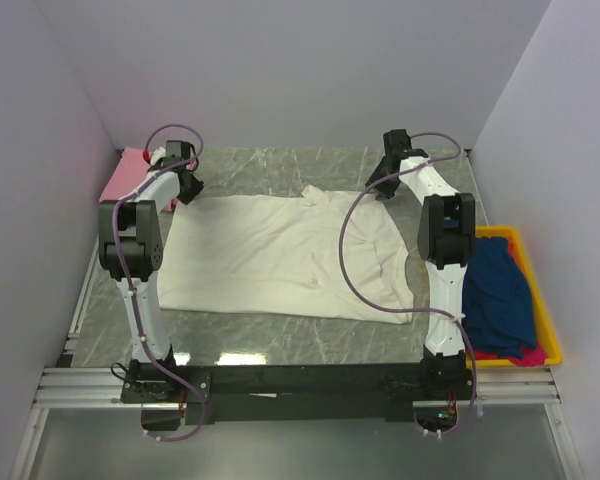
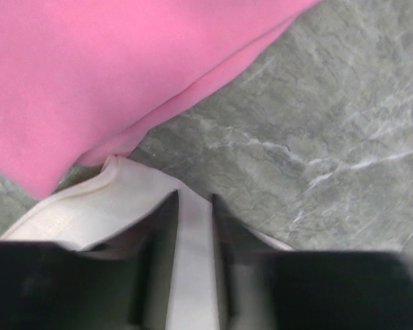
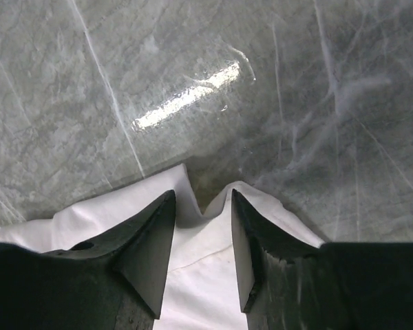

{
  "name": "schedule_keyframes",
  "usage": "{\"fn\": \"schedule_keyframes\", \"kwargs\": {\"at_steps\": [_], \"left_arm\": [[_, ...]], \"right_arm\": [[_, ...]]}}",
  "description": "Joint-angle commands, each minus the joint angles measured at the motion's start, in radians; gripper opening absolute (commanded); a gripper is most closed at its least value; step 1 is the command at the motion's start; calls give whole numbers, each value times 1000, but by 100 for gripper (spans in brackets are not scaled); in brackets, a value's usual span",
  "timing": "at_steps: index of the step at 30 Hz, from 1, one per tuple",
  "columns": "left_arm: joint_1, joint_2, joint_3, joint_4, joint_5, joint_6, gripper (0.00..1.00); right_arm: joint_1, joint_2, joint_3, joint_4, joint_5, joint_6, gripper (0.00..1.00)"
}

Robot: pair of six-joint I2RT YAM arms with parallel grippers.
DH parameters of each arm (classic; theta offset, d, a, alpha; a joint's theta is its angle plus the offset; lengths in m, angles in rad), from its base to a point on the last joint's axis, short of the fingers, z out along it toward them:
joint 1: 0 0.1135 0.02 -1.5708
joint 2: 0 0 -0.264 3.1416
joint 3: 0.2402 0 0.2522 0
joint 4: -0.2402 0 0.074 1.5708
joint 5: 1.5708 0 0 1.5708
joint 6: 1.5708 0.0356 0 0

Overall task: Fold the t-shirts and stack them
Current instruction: Fold the tshirt

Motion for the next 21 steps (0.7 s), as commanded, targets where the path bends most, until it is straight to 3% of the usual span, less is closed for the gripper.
{"fn": "schedule_keyframes", "kwargs": {"at_steps": [1, 3, 5, 9, 14, 21], "left_arm": [[3, -28, 53, -49, -39, -8, 35], [3, -18, 64, -85, -66, -22, 48], [-4, -20, 62, -106, -103, -48, 54], [-8, -15, 58, -126, -157, -81, 54], [-6, 73, 148, -187, -173, -88, 48], [-8, 103, 144, -174, -146, -97, 37]], "right_arm": [[3, 1, 21, 28, -16, 24, 42], [2, -2, 11, 34, -16, 27, 34], [2, -11, 0, 46, -17, 30, 25], [3, -8, -3, 45, -19, 32, 1], [2, -8, -11, 48, -24, 30, 0], [2, -37, -25, 60, -34, 23, 0]]}}
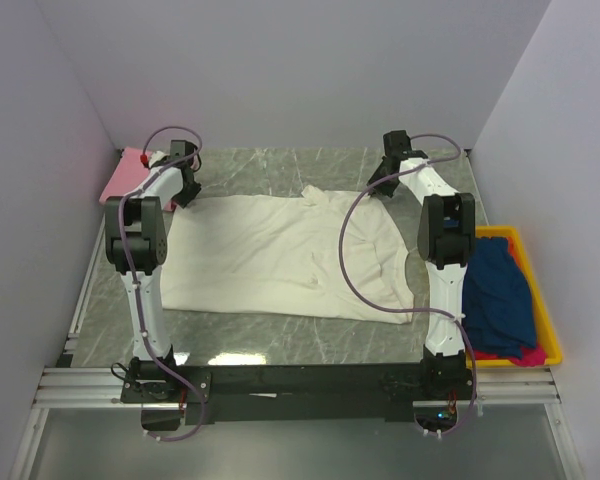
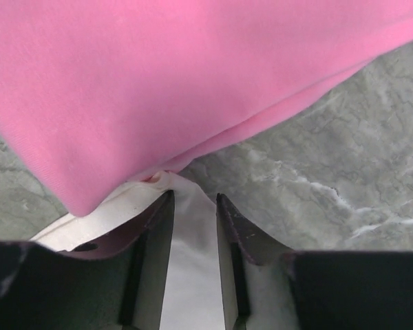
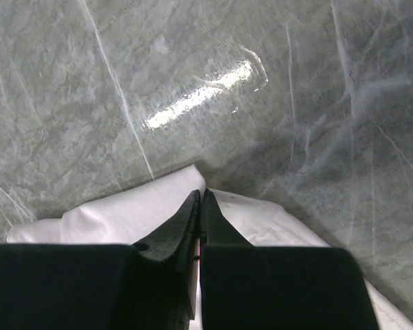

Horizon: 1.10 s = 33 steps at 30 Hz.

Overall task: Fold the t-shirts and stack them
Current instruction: Fold the tshirt

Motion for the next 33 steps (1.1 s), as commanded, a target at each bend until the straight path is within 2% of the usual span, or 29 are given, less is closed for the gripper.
{"fn": "schedule_keyframes", "kwargs": {"at_steps": [1, 7, 11, 14, 15, 16, 22, 33], "left_arm": [[-3, 11, 30, -23, -10, -14, 36], [-3, 7, 4, -26, -18, -19, 34], [-3, 33, 18, -46, -19, -14, 29], [-3, 36, 6, -34, -16, -8, 20], [-3, 33, 1, -33, -11, -5, 5], [-3, 33, 1, -34, -16, -5, 1], [-5, -16, -28, -4, -24, 11, 1], [-3, -202, -137, 102, -34, 38, 1]], "right_arm": [[2, -44, -7, 27, -13, -4, 0], [-8, -90, -41, 38, 4, -7, 0], [-11, -93, -49, 49, -26, -4, 0], [-11, -100, -55, 53, -26, -5, 0], [-12, -108, -57, 55, -30, -5, 0], [-11, -113, -60, 56, -32, -5, 0], [-12, -140, -83, 67, -29, -12, 0], [-15, -241, -155, 122, -36, -24, 0]]}}
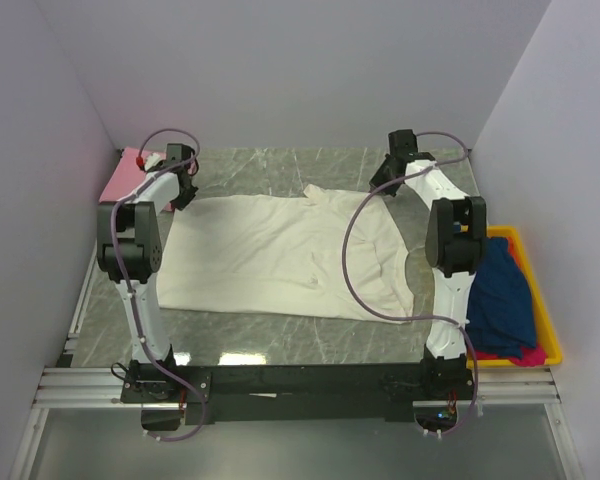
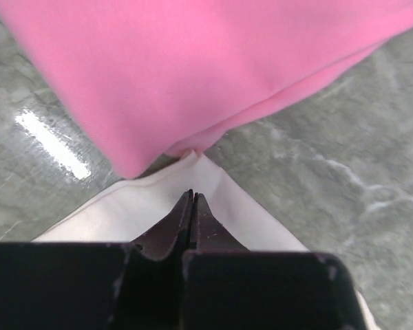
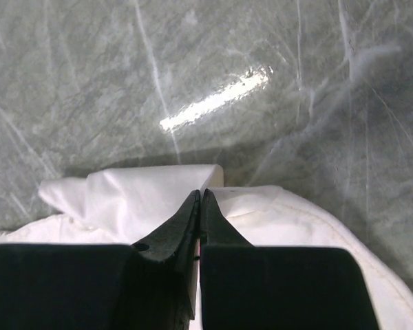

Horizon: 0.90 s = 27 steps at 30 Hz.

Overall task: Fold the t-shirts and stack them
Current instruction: Fold the tshirt

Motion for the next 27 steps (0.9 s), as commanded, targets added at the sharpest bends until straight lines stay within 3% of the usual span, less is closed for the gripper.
{"fn": "schedule_keyframes", "kwargs": {"at_steps": [1, 11, 13, 14, 17, 19, 27], "left_arm": [[-3, -110, -1, 43, -22, 22, 1], [0, -130, -39, 86, 41, 41, 1], [-6, -81, 20, 58, 69, 57, 17], [-13, -54, 57, 5, 37, 48, 41], [-54, 20, 167, -133, -26, 16, 55], [-77, 43, 180, -173, -95, -25, 56], [-98, 172, 282, -265, -148, -73, 53]], "right_arm": [[-8, -122, -35, 58, -1, -16, 0], [-7, -237, -179, 126, -11, -16, 0], [-7, -242, -191, 132, -17, -13, 0], [-8, -242, -193, 133, -17, -13, 0], [-5, -237, -192, 135, -23, -8, 0], [-5, -231, -188, 135, -24, -8, 0], [-5, -217, -188, 147, -41, -7, 0]]}}
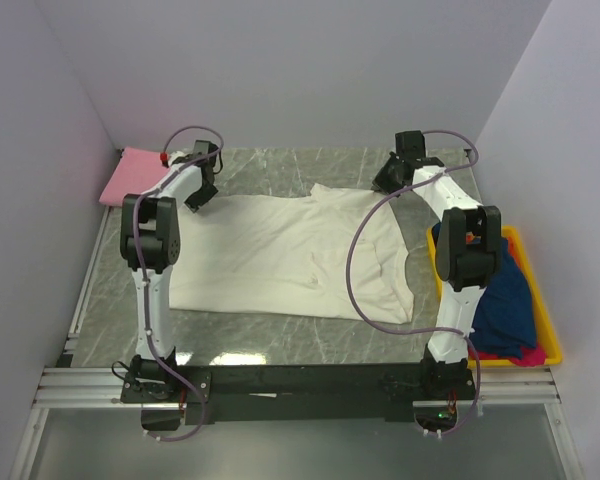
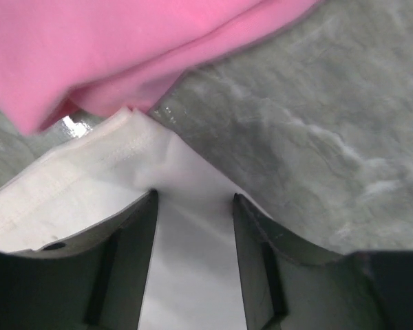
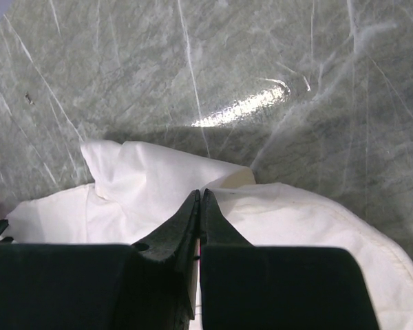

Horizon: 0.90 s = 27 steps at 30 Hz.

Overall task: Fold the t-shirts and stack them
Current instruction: Fold the tshirt

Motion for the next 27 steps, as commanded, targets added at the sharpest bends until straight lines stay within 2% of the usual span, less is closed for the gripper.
{"fn": "schedule_keyframes", "kwargs": {"at_steps": [1, 4, 7, 8, 11, 17, 21, 27], "left_arm": [[1, 44, 70, -69, -64, -34, 52], [1, 52, 51, -57, -61, -45, 46], [1, 34, 27, -43, -63, -53, 24], [1, 25, 16, -20, -59, -48, 14], [1, -31, -31, 21, -50, -38, 1], [12, -147, -134, 136, -3, -18, 1], [38, -256, -267, 250, 61, -21, 1], [64, -348, -384, 383, 109, -1, 1]], "right_arm": [[-5, -23, 3, 46, -18, 0, 0], [-5, -22, -2, 51, -26, 0, 0], [-5, -29, -12, 57, -27, -4, 0], [-7, -35, -15, 57, -24, -4, 0], [-5, -52, -31, 63, -23, -14, 0], [-5, -112, -92, 88, -9, -9, 0], [-5, -189, -204, 131, -3, 11, 0], [-4, -308, -365, 181, 23, 46, 0]]}}
